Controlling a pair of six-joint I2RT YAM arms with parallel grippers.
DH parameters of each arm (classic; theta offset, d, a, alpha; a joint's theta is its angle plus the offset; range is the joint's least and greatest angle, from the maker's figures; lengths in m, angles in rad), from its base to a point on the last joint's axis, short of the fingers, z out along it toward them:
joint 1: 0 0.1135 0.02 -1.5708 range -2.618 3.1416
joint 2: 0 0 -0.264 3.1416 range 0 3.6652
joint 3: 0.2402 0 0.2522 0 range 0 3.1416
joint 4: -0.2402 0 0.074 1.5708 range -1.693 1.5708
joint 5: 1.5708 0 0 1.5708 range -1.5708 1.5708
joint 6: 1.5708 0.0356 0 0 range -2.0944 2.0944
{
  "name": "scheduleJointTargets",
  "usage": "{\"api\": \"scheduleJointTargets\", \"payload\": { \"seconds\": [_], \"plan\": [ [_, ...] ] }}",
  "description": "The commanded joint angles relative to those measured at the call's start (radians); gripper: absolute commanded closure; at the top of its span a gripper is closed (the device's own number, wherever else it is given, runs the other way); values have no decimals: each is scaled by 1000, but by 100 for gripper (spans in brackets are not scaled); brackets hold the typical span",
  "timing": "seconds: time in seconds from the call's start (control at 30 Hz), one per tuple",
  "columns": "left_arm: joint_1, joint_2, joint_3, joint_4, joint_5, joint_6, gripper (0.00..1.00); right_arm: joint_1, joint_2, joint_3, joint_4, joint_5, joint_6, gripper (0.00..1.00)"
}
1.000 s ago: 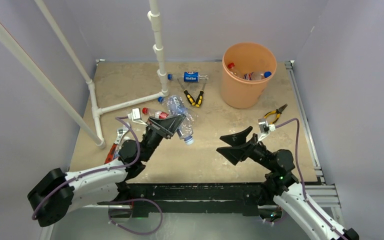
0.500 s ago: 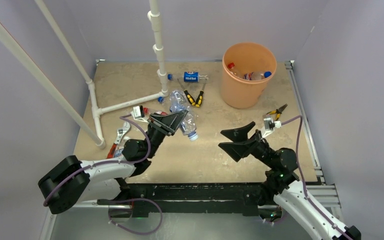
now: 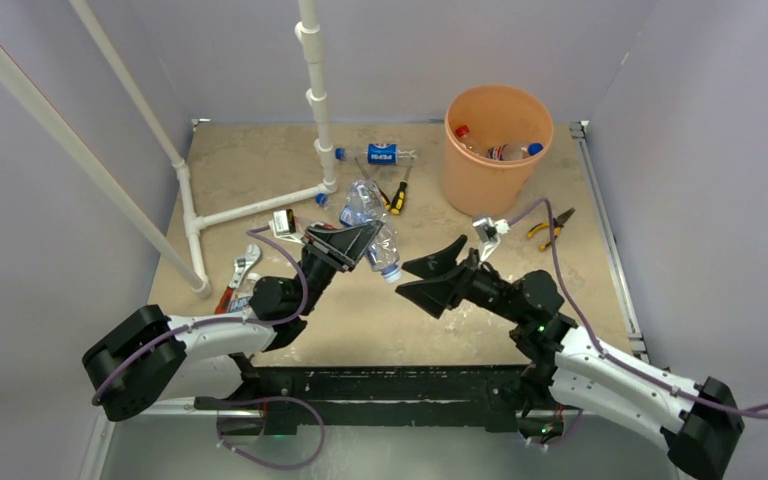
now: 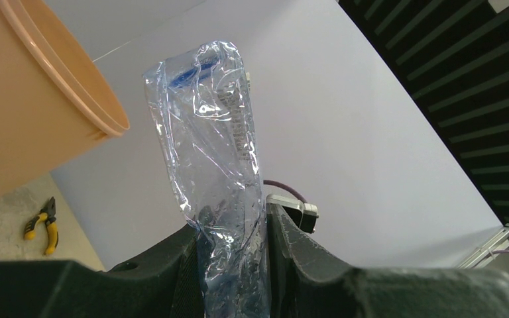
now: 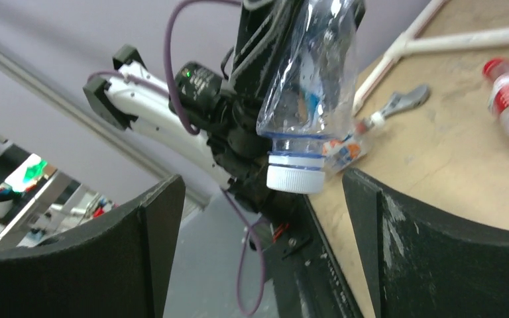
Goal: Put the plastic bottles in the bin
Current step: Place the plastic bottle in the trash bin.
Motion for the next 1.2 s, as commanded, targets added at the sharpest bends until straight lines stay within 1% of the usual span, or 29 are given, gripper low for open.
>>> {"api": "scheduleJointTargets", "payload": {
  "seconds": [0.0, 0.13, 0.23, 0.3, 0.4, 0.47, 0.63, 0.67, 0.77, 0.83, 0.87, 0.9, 0.93, 0.97, 1.0, 1.03, 1.07, 1.1, 1.17],
  "plan": [
    [-6, -8, 22, 89, 8, 20, 96, 75, 76, 73, -4, 118, -69, 12],
    [-6, -28, 13, 70, 5, 35, 96, 95, 97, 70, 22, 139, -73, 18],
    [-5, -47, 8, 51, 0, 44, 97, 96, 114, 82, 6, 146, -83, 20],
    [-6, -52, 6, 46, 0, 48, 97, 97, 130, 84, 9, 147, -80, 24],
    [-5, -52, 3, 45, 1, 47, 97, 97, 138, 71, 47, 156, -60, 34],
    [-6, -50, 2, 48, 3, 45, 97, 97, 146, 73, 62, 157, -56, 38],
    [-6, -53, -3, 47, 3, 44, 97, 99, 175, 94, 91, 130, -49, 39],
    [-5, -53, -4, 45, 3, 44, 97, 100, 181, 98, 96, 127, -48, 41],
    [-5, -56, -5, 38, 6, 46, 97, 102, 199, 107, 104, 114, -47, 54],
    [-6, -61, -4, 22, 10, 48, 97, 102, 198, 104, 108, 112, -46, 65],
    [-5, -65, -2, 9, 14, 52, 94, 103, 195, 102, 109, 110, -47, 73],
    [-5, -70, 0, -13, 19, 59, 89, 103, 189, 98, 110, 109, -49, 80],
    [-5, -76, 1, -35, 23, 62, 80, 103, 182, 94, 110, 107, -53, 90],
    [-6, -85, 5, -65, 28, 74, 69, 103, 173, 94, 101, 109, -59, 100],
    [-5, -100, 12, -117, 32, 85, 55, 103, 159, 98, 74, 116, -70, 100],
    [-6, -124, 35, -199, 35, 101, 35, 103, 138, 106, 23, 132, -90, 100],
    [-5, -166, 56, -327, 27, 127, 22, 103, 109, 118, -49, 154, -115, 100],
    [-5, -215, 77, -454, 10, 174, 14, 103, 71, 134, -136, 190, -149, 100],
    [-5, -326, 119, -743, -57, 265, 9, 103, -17, 181, -348, 283, -211, 100]
  ]
}}
